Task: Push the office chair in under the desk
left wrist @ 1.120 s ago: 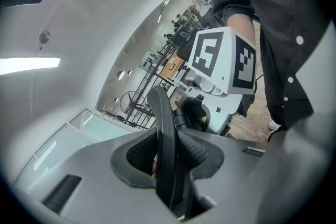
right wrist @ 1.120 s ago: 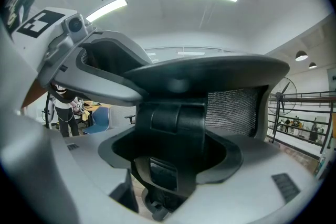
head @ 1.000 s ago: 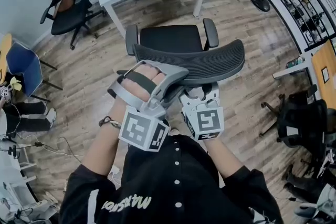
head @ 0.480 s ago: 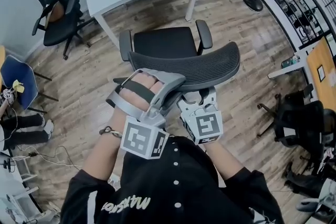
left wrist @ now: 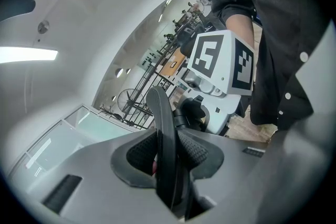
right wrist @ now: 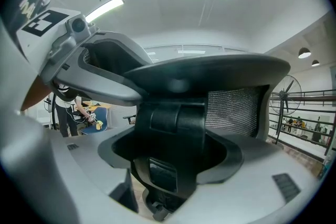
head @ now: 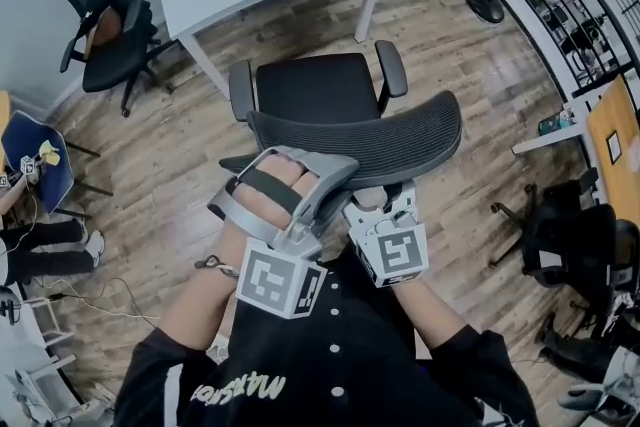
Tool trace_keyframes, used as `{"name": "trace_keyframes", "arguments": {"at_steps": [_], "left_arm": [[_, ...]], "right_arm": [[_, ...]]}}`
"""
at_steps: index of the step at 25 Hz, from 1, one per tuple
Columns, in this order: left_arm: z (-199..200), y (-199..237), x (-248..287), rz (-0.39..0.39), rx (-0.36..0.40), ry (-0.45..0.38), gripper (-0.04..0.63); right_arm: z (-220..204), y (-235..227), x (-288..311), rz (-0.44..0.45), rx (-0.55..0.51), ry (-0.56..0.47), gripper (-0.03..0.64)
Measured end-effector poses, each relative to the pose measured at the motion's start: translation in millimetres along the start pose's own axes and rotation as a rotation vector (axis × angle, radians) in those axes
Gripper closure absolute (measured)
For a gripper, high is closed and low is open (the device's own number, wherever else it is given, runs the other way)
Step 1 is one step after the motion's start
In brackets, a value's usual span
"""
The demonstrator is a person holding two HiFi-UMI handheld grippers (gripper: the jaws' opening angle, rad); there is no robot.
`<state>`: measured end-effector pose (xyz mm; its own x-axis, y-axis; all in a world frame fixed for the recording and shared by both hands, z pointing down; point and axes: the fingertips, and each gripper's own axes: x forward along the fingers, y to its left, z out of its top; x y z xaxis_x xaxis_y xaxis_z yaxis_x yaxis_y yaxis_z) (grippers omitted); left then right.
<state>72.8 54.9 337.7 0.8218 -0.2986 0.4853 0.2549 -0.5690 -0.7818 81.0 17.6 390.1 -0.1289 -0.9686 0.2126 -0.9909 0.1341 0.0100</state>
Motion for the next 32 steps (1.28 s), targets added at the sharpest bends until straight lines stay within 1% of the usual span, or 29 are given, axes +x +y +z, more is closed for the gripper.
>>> {"name": "trace_keyframes", "arguments": {"at_steps": [3,4,8,17,26,32], "left_arm": [[5.5,1.6,5.8,-0.008,-0.018,0.014,0.477],[7.8,2.2,8.3,-0.011,-0.024,0.020,0.477],[14.0,3.9,19.3,-0.014,-0.052,0.053,0.477],[25.7,9.5,37.9,0.023,-0.092,0.120,0.477],[36.7,12.6,51.5,0.057,-0.103,0.152,0.477],[35.4,17.2,55.5,0.058,-0.116,0.146,0.477]], "right_arm": [[3.9,-3.2,-1.2,0.044,0.015,-0.058,0.284],[4.1,-5.8,-2.1,0.053,0.015,-0.063,0.284],[2.5,-16.7,-3.2,0.083,0.019,-0.055,0.284],[2.3,-36.5,-4.3,0.146,0.005,-0.054,0.285],[0.4,-51.6,-8.4,0.201,-0.013,-0.050,0.285],[1.3,-55.2,-4.4,0.220,-0.003,-0.034,0.284]]}}
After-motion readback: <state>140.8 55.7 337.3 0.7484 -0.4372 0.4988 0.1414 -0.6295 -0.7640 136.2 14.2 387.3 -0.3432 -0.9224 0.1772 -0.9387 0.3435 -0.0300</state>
